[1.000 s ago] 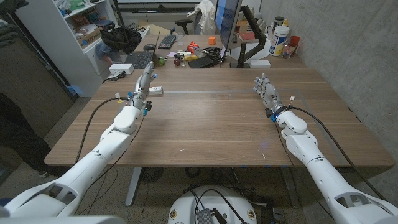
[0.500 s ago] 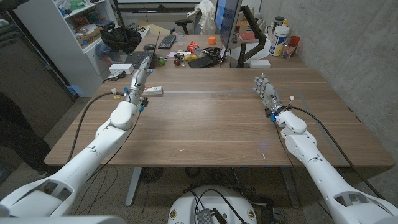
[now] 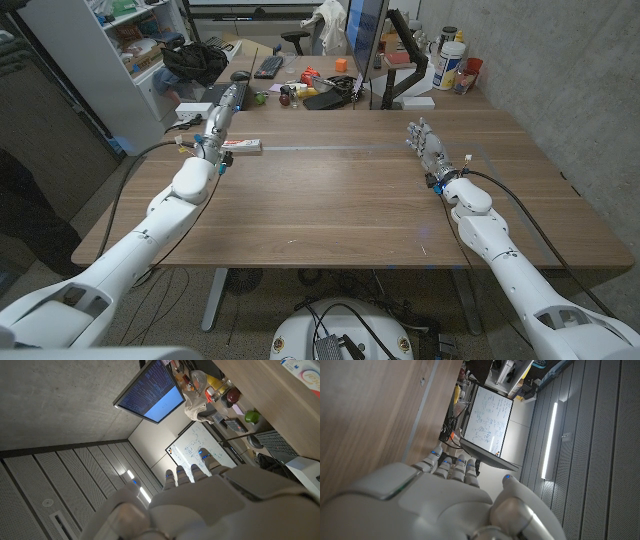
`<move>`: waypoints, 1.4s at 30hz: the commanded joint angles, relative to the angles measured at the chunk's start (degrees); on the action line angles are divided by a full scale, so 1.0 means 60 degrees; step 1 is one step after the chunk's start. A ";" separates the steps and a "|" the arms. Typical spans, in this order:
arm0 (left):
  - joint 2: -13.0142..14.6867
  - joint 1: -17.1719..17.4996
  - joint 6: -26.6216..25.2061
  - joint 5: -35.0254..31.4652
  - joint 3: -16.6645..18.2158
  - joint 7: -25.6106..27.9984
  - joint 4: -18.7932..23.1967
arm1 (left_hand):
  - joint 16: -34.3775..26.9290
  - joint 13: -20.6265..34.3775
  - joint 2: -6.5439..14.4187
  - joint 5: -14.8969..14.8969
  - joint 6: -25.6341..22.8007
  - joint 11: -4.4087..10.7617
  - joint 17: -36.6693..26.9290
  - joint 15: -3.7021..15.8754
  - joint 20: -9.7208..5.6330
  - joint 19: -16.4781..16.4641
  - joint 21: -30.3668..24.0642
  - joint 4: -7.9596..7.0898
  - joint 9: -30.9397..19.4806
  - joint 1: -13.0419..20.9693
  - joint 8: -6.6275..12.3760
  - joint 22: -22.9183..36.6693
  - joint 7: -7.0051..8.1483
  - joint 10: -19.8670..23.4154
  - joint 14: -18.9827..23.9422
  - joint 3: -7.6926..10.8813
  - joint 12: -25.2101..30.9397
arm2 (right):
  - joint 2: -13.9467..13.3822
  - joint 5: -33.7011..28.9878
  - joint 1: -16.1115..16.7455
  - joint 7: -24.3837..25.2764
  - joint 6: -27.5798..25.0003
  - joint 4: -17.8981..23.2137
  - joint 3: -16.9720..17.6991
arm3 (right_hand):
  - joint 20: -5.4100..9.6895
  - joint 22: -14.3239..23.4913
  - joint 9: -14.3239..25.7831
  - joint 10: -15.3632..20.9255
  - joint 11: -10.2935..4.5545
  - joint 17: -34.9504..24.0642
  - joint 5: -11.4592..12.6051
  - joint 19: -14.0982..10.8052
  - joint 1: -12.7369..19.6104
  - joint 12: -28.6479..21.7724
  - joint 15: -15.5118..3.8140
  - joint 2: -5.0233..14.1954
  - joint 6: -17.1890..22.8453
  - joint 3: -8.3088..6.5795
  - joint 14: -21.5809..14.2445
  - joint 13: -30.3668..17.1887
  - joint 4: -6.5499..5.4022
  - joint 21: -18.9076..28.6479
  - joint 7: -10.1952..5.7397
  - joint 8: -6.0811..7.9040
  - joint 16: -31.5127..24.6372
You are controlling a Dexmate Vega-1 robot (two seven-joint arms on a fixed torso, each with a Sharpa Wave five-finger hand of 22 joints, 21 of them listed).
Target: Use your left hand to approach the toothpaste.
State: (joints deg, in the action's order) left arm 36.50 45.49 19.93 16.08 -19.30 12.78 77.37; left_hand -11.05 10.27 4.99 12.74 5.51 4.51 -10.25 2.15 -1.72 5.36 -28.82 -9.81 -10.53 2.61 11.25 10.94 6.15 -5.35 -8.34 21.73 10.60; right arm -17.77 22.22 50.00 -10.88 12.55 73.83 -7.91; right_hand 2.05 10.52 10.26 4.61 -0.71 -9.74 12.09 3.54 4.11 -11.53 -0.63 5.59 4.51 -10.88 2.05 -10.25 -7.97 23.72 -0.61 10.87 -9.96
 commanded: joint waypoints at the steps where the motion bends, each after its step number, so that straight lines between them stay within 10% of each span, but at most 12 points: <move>1: 0.0388 -0.0144 -0.0231 -0.0429 0.0050 0.0230 0.0325 | -0.0048 0.0031 0.0714 -0.0016 -0.0146 0.0118 -0.0032 0.0107 -0.0102 0.0032 -0.0036 -0.0009 -0.0028 0.0098 0.0071 0.0022 0.0016 0.0050 0.0058 0.0085 0.0071 | -0.0030 -0.0002 -0.0004 -0.0133 0.0153 -0.0055 -0.0019 | 0.0289 0.0057 0.0037 0.0066 -0.0008 -0.0015 -0.0038 0.0038 0.0103 -0.0086 -0.0016 0.0433 0.0075 -0.0065 0.0088 -0.0057 -0.0001 -0.0017 -0.0021 0.0026 -0.0059; 42: 0.1692 -0.0524 -0.1702 -0.2847 -0.0123 0.1038 0.1369 | -0.0024 0.0030 0.0700 -0.0034 -0.0184 0.0145 -0.0029 0.0145 -0.0036 0.0028 -0.0003 0.0002 -0.0030 0.0154 0.0020 0.0004 0.0040 0.0088 0.0079 0.0210 0.0040 | -0.0276 0.0112 0.0201 -0.0426 0.0621 0.0163 -0.0081 | 0.0277 0.0061 0.0038 0.0169 -0.0006 -0.0014 -0.0065 0.0012 0.0089 -0.0121 -0.0020 0.0405 0.0132 -0.0112 0.0065 -0.0057 -0.0013 -0.0076 -0.0023 0.0029 -0.0061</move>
State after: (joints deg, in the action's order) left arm 44.30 43.39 11.94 4.02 -19.21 18.21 84.35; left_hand -11.05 10.26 5.06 12.74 4.90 5.12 -10.25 1.95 -1.72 5.36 -28.82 -9.73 -10.52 2.99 11.47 10.95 6.15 -4.74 -8.02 22.61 10.59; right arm -19.08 22.84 51.07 -13.11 15.46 74.50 -8.06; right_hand 2.05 10.81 10.25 5.23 -0.72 -9.73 11.87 3.54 4.11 -11.98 -0.62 5.59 4.72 -11.26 2.05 -10.25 -8.06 23.28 -0.82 10.87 -9.96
